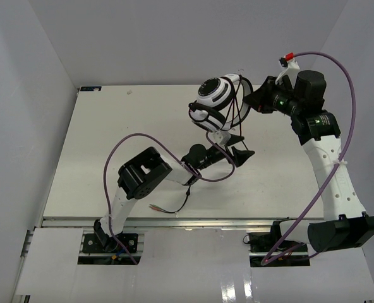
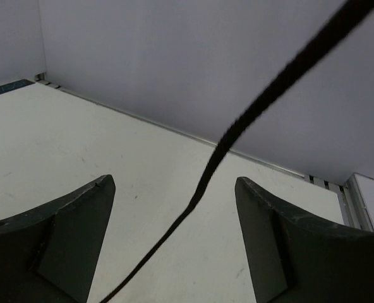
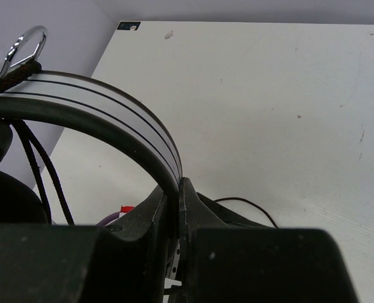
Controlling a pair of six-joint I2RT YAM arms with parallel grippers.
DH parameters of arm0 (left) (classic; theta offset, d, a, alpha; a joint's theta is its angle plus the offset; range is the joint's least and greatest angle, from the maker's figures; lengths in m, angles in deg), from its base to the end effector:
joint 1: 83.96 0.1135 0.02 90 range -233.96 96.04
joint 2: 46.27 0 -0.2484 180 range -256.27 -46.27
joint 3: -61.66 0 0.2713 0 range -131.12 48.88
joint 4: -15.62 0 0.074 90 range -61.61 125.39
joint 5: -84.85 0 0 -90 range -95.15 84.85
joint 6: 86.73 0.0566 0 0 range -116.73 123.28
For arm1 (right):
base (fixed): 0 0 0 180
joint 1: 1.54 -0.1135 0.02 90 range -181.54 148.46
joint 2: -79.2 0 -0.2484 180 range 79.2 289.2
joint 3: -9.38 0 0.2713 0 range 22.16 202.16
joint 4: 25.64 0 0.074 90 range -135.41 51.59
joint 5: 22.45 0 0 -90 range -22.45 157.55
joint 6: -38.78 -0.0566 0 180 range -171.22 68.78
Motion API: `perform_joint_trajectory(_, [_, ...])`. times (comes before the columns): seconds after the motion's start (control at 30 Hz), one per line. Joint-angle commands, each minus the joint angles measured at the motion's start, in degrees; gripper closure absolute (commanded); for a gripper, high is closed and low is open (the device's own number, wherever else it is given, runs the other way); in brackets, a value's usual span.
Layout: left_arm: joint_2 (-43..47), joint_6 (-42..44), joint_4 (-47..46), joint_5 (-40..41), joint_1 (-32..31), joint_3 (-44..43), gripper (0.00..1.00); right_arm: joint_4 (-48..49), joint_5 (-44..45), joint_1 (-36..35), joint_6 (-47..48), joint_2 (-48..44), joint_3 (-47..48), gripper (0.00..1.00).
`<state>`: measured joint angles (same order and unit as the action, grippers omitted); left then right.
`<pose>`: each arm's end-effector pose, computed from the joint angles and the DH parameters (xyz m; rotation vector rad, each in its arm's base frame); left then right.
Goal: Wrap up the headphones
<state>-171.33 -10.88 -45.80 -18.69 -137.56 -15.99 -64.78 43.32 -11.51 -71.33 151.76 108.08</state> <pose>0.2691 -0.3874 0.1483 0.6784 1.2565 -1.1465 0.3028 0.0768 0.4417 -0.1483 1.8352 0.7508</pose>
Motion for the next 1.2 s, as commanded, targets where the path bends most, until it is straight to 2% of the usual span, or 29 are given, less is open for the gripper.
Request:
perform_joint_trajectory(0.0, [-1.21,-4.23,-3.7,-0.83,-0.37,-7.46,0.17,6.5,-3.32,0.51,-4.18,-2.98,0.31,0.92])
perform_joint_trajectory(0.03, [-1.82,-4.81,-4.21,-0.91,-0.37,-8.13,0.21,6.61,-3.47,0.57,-4.34,-3.13,0.1,0.92])
perform_joint_trajectory(0.17, [-3.65,-6.75,-3.49,-1.92,-0.37,-10.0,0.53,7.0,-4.03,1.02,-4.93,-3.21,-0.63,0.92])
perform_joint_trajectory(0.3, [-3.28,-6.51,-2.98,-1.5,-0.37,-8.47,0.99,6.78,-3.99,1.43,-4.69,-3.29,-0.32,0.92])
perform_joint_trajectory(0.43, [-0.11,-4.84,-4.41,-2.98,-0.19,-2.71,1.0,5.35,-0.05,1.53,-1.39,-3.47,0.85,0.92])
perform_joint_trajectory(0.73, [11.23,2.18,0.96,-14.34,-0.28,7.54,1.0,4.61,8.14,1.96,2.35,-0.77,0.65,0.92])
perform_joint_trajectory(0.9, [14.2,3.56,4.98,-20.88,-0.63,8.59,1.0,4.4,8.39,2.59,2.38,0.39,0.96,0.92])
perform_joint_trajectory(1.03, [15.86,4.25,3.57,-19.71,-0.08,12.47,1.0,4.31,6.25,3.74,2.44,-0.27,1.09,0.92])
perform_joint_trajectory(1.17, [16.03,3.09,2.38,-19.81,2.98,15.98,1.0,4.06,-0.23,5.47,3.39,-1.18,1.52,0.92])
